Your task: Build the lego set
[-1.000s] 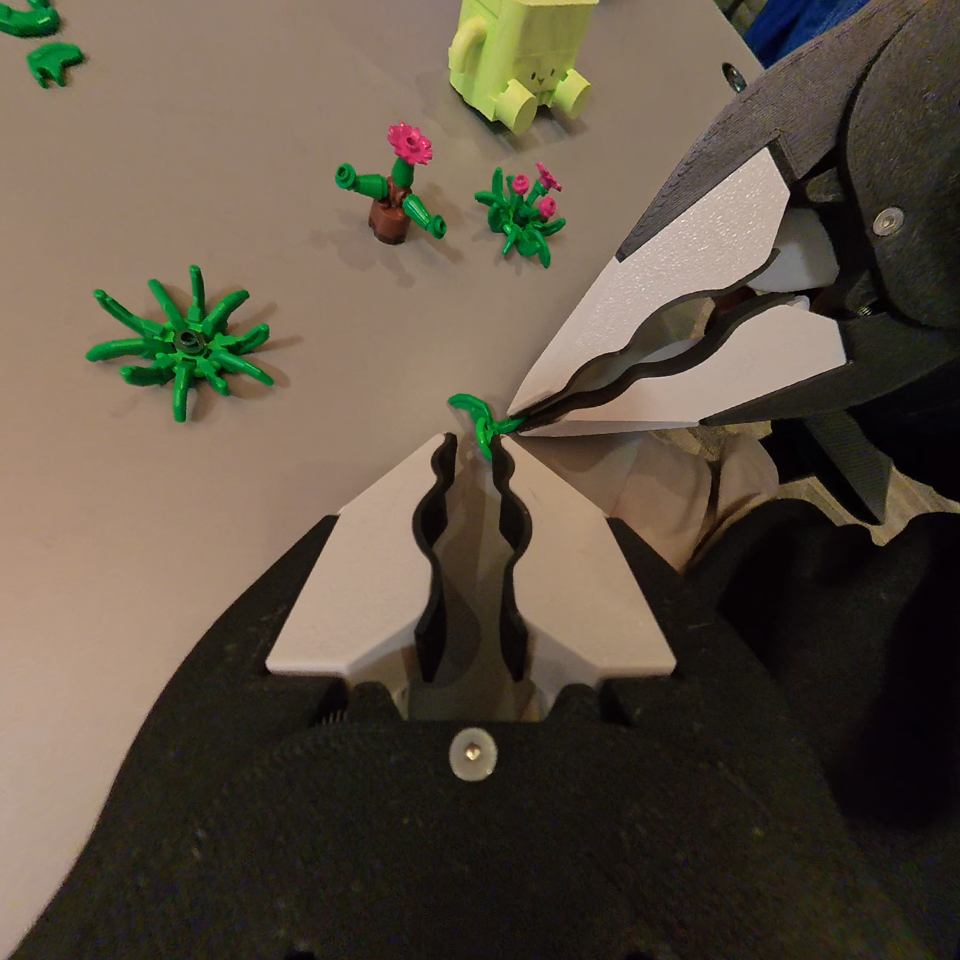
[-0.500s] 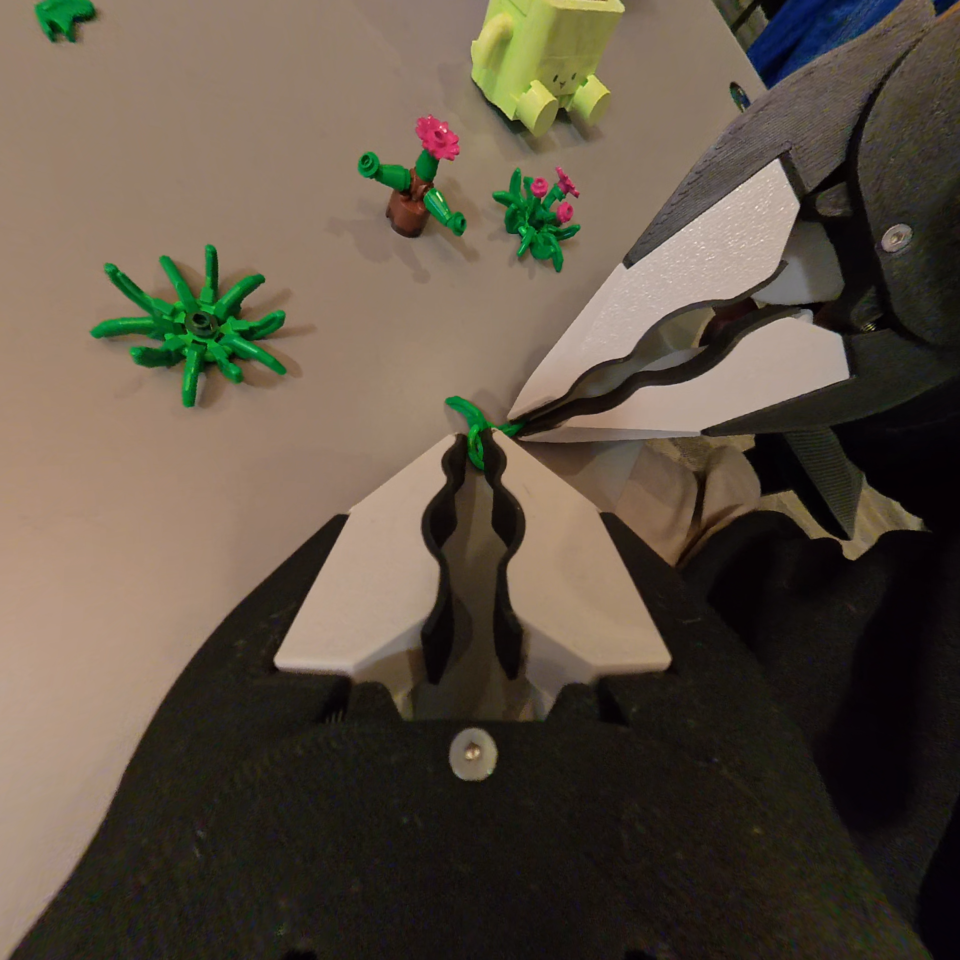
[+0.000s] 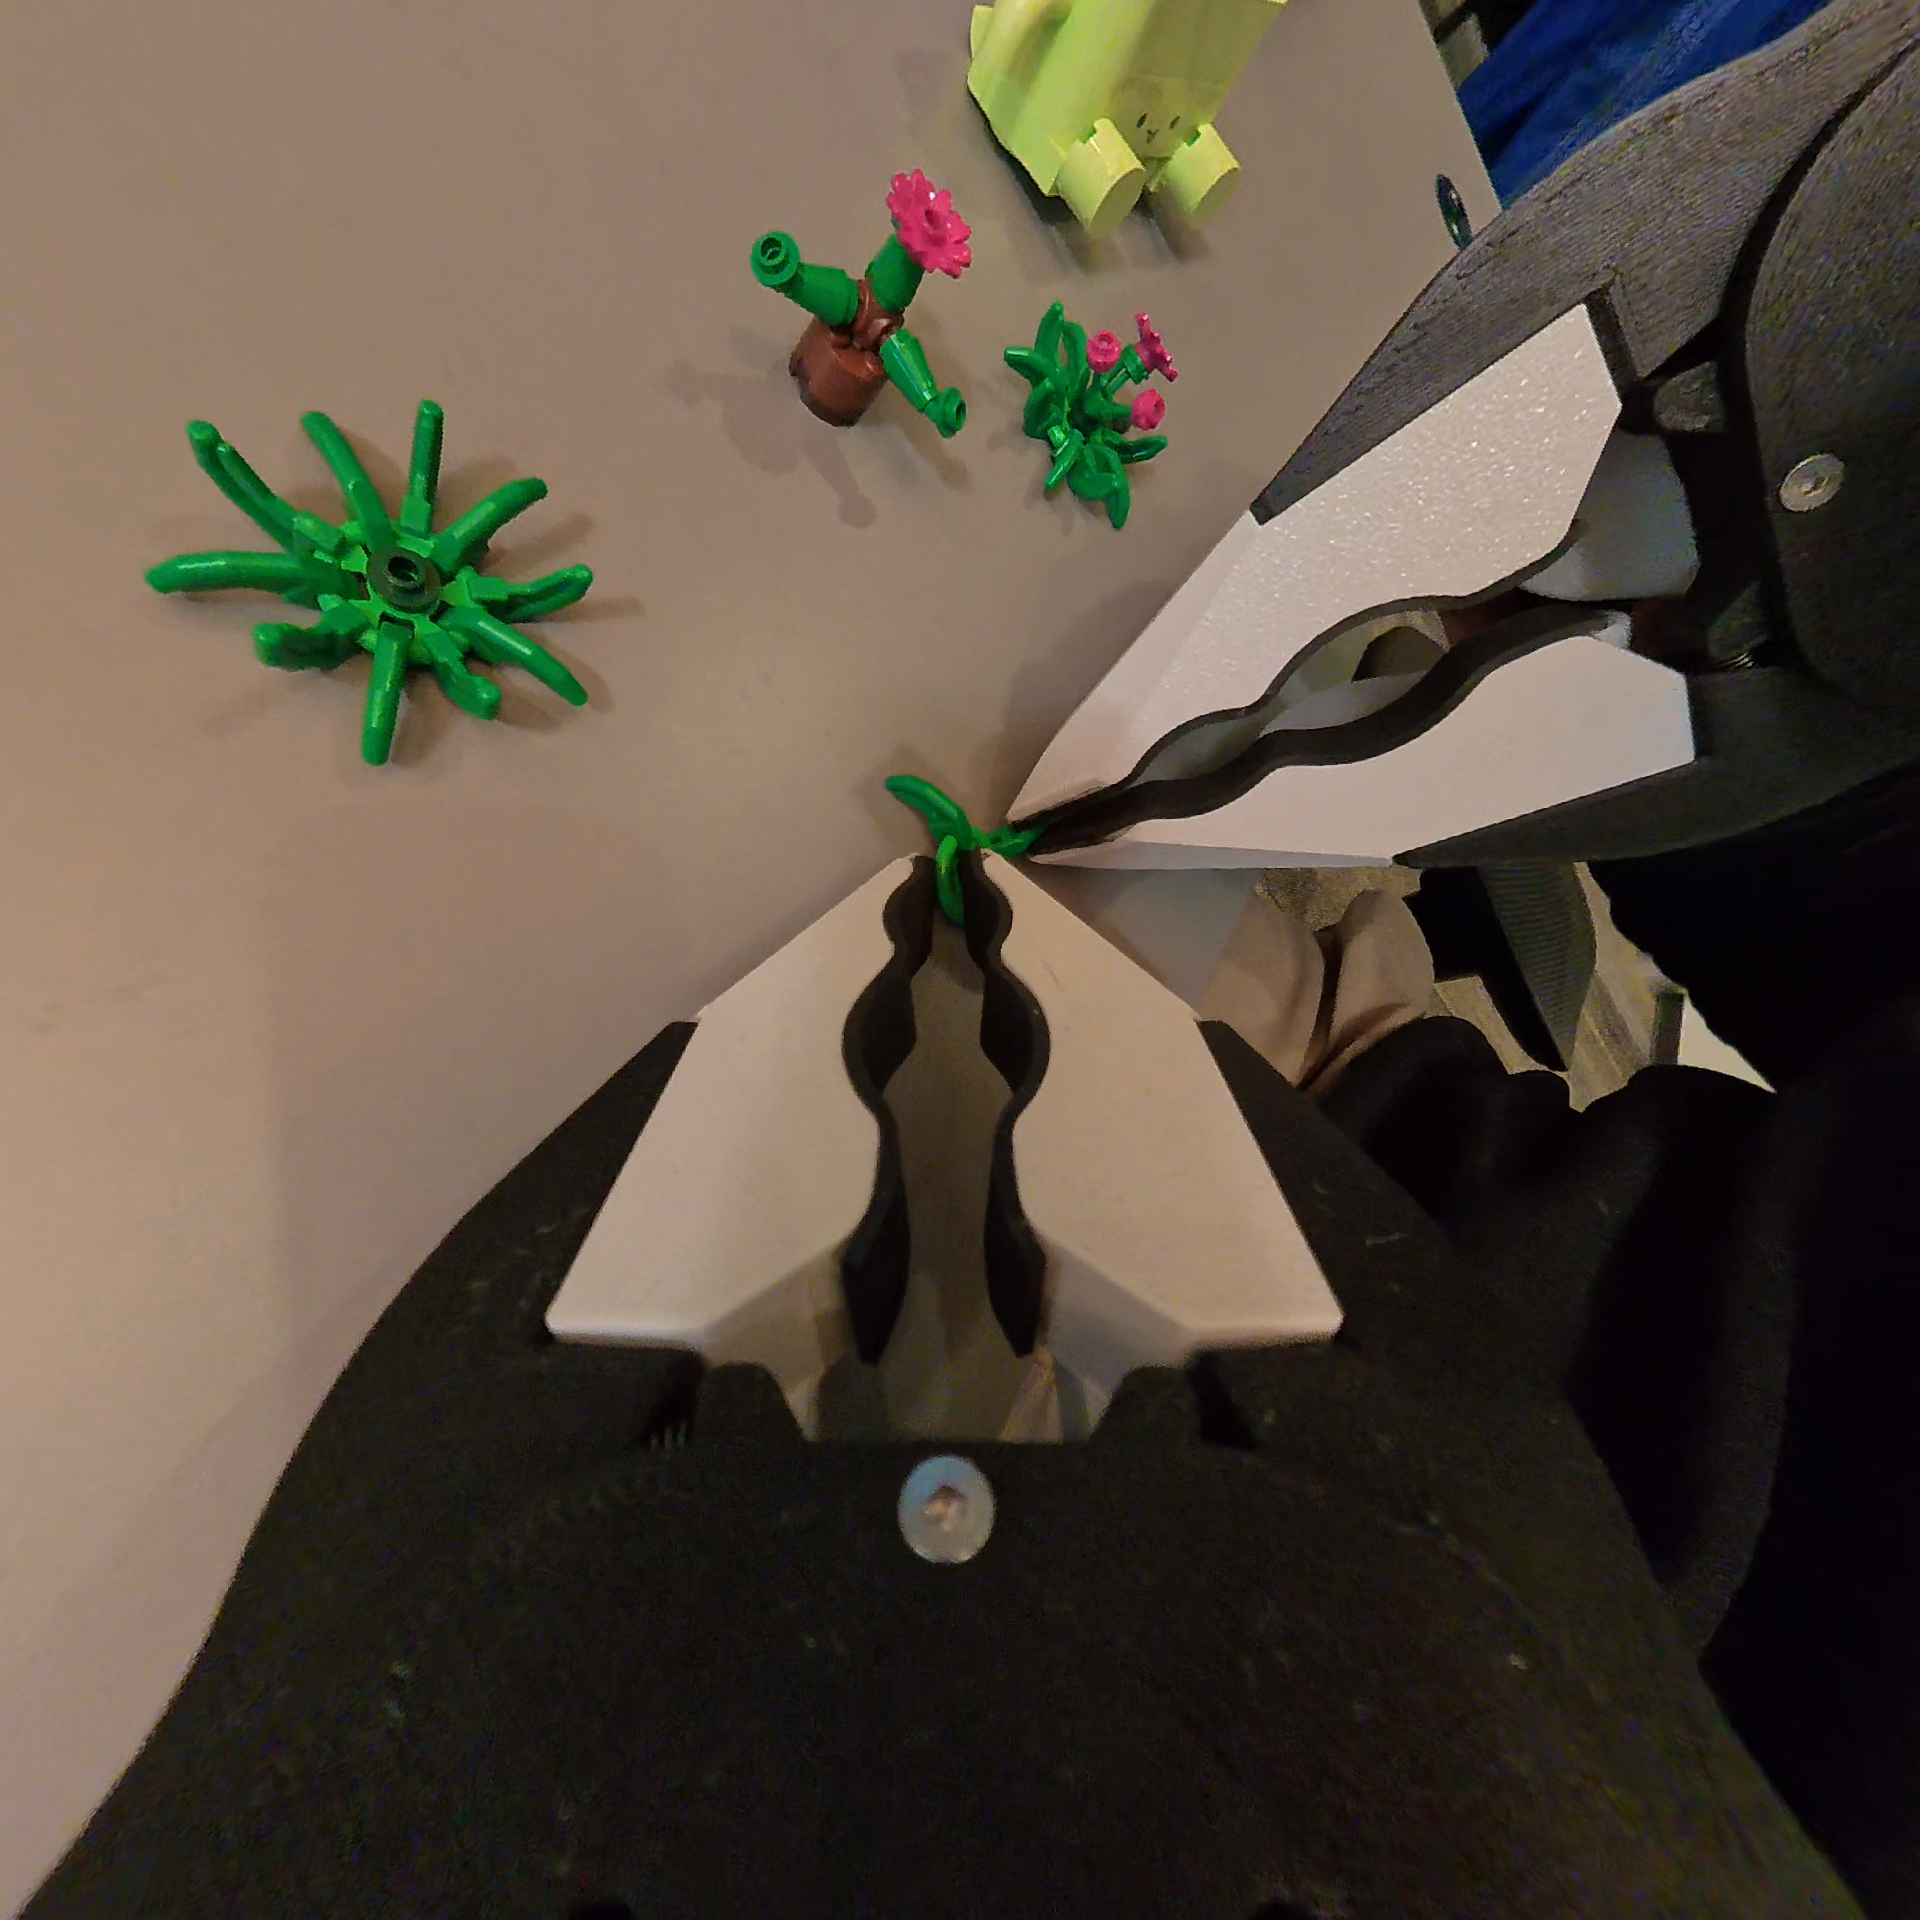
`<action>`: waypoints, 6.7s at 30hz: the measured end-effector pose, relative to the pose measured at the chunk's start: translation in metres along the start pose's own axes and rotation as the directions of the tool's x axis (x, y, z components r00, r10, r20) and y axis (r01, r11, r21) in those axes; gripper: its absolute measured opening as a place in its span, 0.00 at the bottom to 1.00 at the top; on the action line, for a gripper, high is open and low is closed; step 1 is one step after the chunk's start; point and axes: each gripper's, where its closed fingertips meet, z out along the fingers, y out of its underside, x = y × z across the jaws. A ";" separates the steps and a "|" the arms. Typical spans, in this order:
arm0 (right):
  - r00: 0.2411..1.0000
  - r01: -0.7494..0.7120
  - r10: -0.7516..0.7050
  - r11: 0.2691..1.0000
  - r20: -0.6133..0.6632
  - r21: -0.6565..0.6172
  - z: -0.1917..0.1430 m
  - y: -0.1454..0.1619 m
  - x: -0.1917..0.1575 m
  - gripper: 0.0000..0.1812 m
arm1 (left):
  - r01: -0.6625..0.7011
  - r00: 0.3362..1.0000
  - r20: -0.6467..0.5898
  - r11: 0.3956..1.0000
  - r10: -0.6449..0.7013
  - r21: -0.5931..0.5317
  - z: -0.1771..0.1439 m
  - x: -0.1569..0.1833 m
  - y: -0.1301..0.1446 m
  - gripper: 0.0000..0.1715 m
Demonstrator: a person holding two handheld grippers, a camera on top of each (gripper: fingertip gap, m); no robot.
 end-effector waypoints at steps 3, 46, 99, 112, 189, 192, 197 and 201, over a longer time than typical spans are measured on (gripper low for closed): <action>1.000 0.005 -0.005 1.000 0.002 -0.006 0.000 0.000 0.000 0.00 | -0.010 1.000 0.002 1.000 0.010 -0.004 0.000 0.000 0.000 0.04; 0.904 0.427 -0.416 0.882 0.094 -0.201 0.006 0.004 0.006 0.00 | 0.019 0.998 -0.053 1.000 -0.019 0.007 0.001 0.000 0.000 0.04; 0.806 -0.570 0.166 0.473 0.568 0.672 -0.094 -0.071 0.000 0.00 | 0.175 0.829 -0.539 0.845 0.150 0.505 -0.073 0.075 -0.054 0.00; 0.799 -0.574 0.189 0.521 0.571 0.632 -0.091 -0.068 0.003 0.00 | 0.160 0.853 -0.504 0.852 0.135 0.499 -0.069 0.067 -0.053 0.05; 0.983 -0.180 0.186 0.967 -0.015 0.181 -0.022 -0.005 0.010 0.04 | -0.126 0.987 0.120 0.974 0.104 0.190 -0.034 -0.015 -0.016 0.01; 0.971 -0.230 0.240 0.944 -0.015 0.237 -0.029 -0.006 0.016 0.05 | -0.113 0.984 0.160 0.960 0.074 0.255 -0.053 -0.031 -0.025 0.00; 0.890 -0.304 0.388 0.896 -0.240 0.324 -0.059 0.001 0.080 0.06 | -0.139 0.976 0.208 0.933 0.071 0.333 -0.070 -0.042 -0.034 0.03; 0.856 -0.323 0.449 0.851 -0.255 0.415 -0.070 -0.016 0.134 0.07 | -0.257 0.921 0.367 0.912 0.131 0.320 -0.072 -0.052 -0.037 0.16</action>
